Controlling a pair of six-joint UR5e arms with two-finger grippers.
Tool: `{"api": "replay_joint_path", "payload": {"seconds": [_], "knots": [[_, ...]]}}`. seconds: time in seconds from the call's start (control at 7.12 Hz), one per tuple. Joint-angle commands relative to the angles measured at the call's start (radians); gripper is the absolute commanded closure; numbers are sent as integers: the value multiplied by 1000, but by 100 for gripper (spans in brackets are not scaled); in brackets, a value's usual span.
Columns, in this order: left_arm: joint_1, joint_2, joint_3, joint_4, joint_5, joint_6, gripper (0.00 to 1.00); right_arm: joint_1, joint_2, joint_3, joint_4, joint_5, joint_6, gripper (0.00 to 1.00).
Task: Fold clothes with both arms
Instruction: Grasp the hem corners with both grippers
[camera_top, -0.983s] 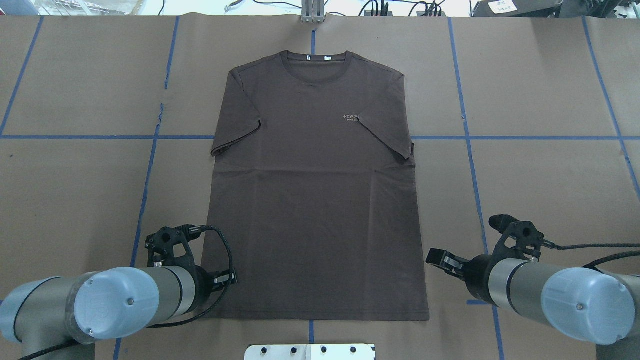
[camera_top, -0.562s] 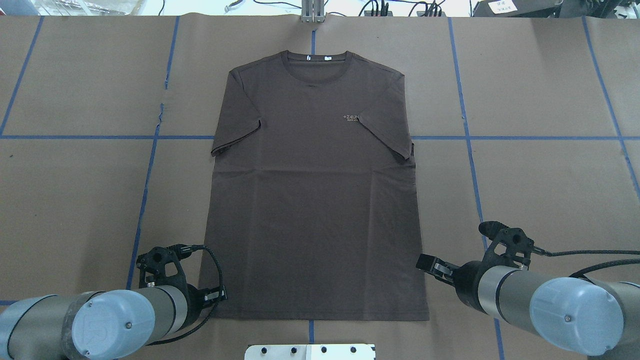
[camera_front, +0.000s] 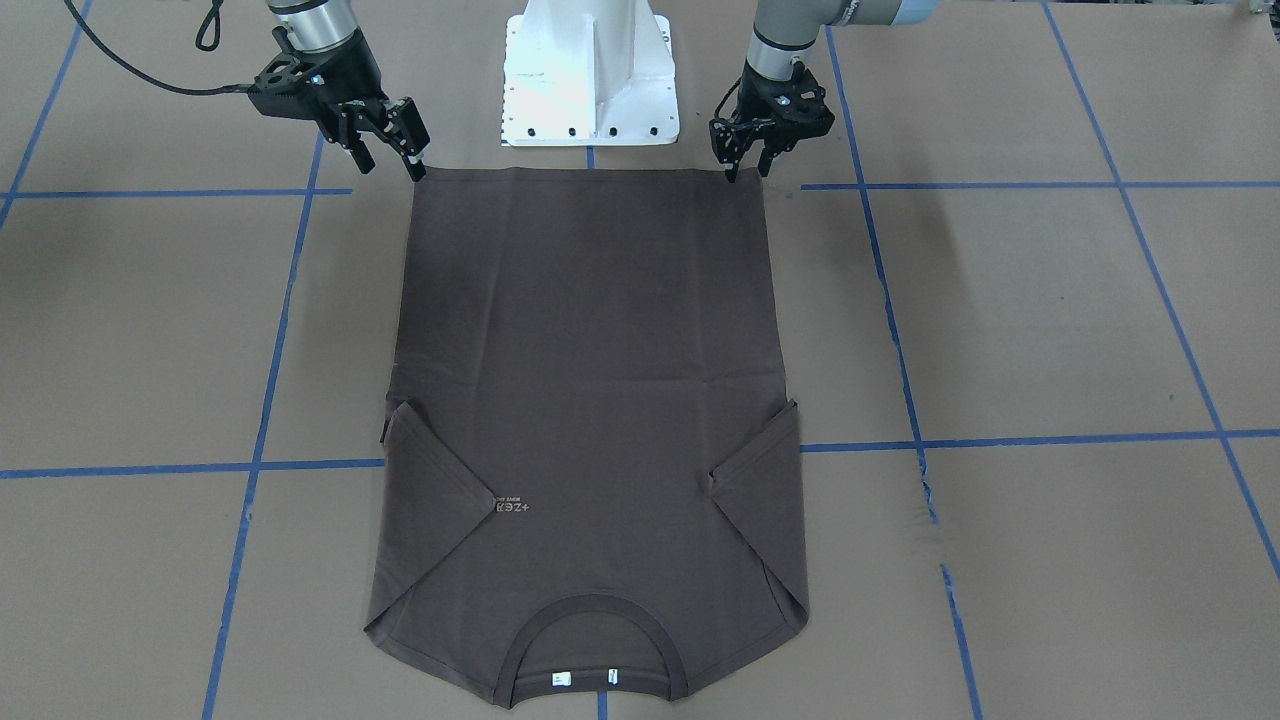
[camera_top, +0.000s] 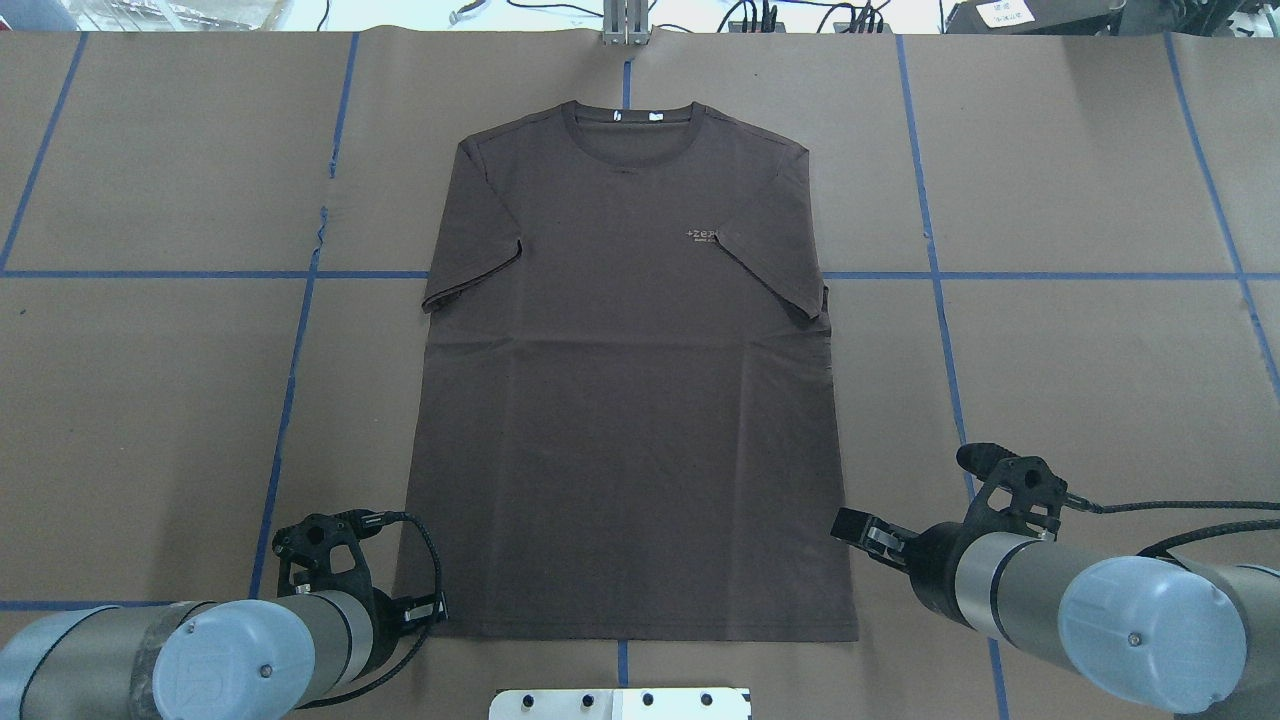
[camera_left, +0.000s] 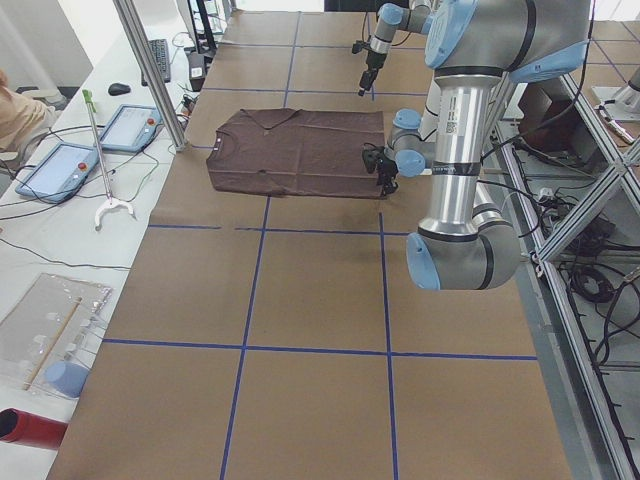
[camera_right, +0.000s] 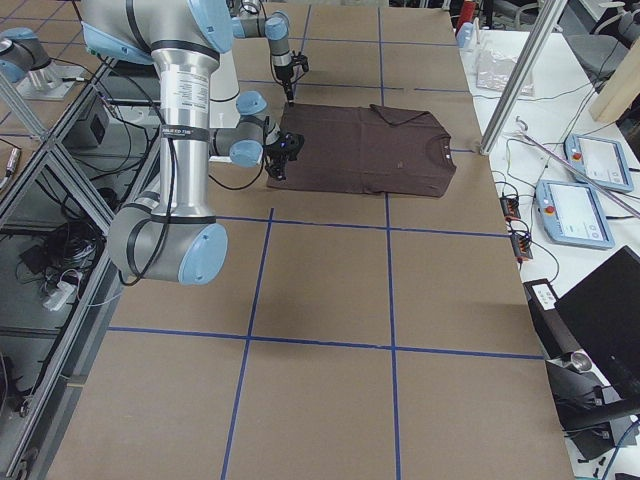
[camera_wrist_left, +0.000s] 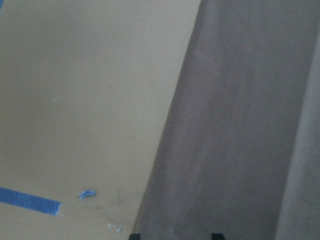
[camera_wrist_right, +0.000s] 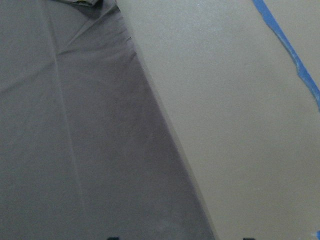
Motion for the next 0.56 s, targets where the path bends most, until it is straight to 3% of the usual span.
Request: {"api": "replay_joint_path", "payload": {"seconds": [0.0, 0.42], "knots": [[10, 0, 12, 0, 0, 0, 45, 0, 0, 0, 0, -4, -2, 13], [16, 0, 17, 0, 0, 1, 47, 0, 0, 0, 0, -5, 0, 13]]}}
